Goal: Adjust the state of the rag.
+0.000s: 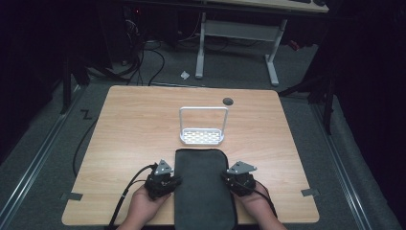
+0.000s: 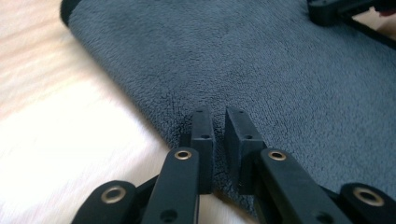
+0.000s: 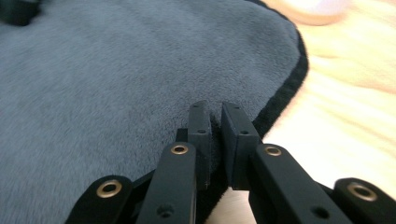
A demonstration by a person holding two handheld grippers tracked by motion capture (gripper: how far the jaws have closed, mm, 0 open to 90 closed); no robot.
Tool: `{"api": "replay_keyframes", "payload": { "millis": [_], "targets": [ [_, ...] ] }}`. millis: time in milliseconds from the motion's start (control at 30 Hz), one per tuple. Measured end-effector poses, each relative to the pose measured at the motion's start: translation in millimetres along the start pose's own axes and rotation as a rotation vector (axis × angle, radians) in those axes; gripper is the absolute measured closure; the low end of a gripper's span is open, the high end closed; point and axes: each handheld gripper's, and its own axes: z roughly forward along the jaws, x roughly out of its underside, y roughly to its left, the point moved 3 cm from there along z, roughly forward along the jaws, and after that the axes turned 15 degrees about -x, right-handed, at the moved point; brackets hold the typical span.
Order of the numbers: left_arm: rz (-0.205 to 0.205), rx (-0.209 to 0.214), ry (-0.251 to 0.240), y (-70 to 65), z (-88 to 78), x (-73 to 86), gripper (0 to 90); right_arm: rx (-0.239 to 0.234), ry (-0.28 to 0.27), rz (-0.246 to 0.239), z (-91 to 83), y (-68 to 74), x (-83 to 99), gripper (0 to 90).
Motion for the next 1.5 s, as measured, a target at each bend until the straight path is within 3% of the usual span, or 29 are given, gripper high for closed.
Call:
{"api": "replay_keyframes", "payload": {
  "millis": [133, 233, 333, 433, 533, 633, 700, 767, 867, 933, 1000, 1067, 1200, 1400, 1500],
  "targets": [
    [-0.050, 0.035, -0.028, 3.8, -8.6, 12.7, 81.0, -0.045, 0.004, -0.030, -1.8, 16.8, 4.8, 80.4],
    [-0.085, 0.056, -0.034, 7.2, -8.9, 11.5, 73.7, -0.061, -0.007, -0.051, -4.9, 19.0, 4.4, 75.4],
    [-0.129, -0.012, -0.061, 16.7, -5.9, 4.3, 61.9, -0.040, -0.039, -0.052, -10.6, 15.8, 3.1, 72.0],
    [-0.206, -0.045, -0.060, 29.4, 4.3, -6.6, 49.4, -0.017, -0.064, -0.051, -12.5, 10.2, 4.2, 68.6],
    [-0.223, -0.079, -0.057, 36.4, 15.2, -19.1, 43.0, -0.013, -0.061, -0.043, -10.9, 7.7, 5.6, 66.9],
    [-0.250, -0.097, -0.021, 42.5, 32.1, -31.9, 41.0, -0.003, -0.065, -0.049, -10.6, 7.8, 5.2, 64.5],
    [-0.269, -0.096, -0.011, 44.7, 38.7, -35.9, 41.8, 0.003, -0.073, -0.055, -11.1, 8.0, 4.3, 63.1],
    [-0.260, -0.040, -0.014, 43.8, 41.4, -37.5, 44.0, 0.008, -0.080, -0.061, -11.3, 7.7, 3.9, 61.8],
    [-0.212, -0.070, -0.036, 38.5, 41.2, -34.0, 57.3, 0.008, -0.089, -0.059, -10.6, 5.2, 3.5, 60.6],
    [-0.243, -0.055, -0.047, 40.7, 40.6, -29.8, 69.3, 0.005, -0.096, -0.035, -9.9, 2.9, 2.9, 60.4],
    [-0.270, -0.046, -0.046, 42.7, 40.7, -28.2, 75.3, 0.000, -0.106, -0.015, -9.7, 1.5, 1.4, 60.4],
    [-0.259, -0.053, -0.051, 41.0, 41.0, -28.3, 76.8, -0.010, -0.120, 0.013, -9.4, -0.5, -2.5, 58.4],
    [-0.282, -0.036, -0.050, 42.7, 40.6, -27.1, 76.9, -0.010, -0.138, 0.041, -4.8, -8.4, -20.5, 53.0],
    [-0.276, -0.037, -0.049, 42.1, 40.1, -26.7, 77.3, -0.011, -0.078, 0.106, 24.9, -28.9, -43.5, 43.6],
    [-0.291, -0.029, -0.046, 43.4, 40.0, -26.1, 76.7, -0.008, -0.026, 0.117, 36.7, -32.6, -43.2, 38.4]
  ]
}}
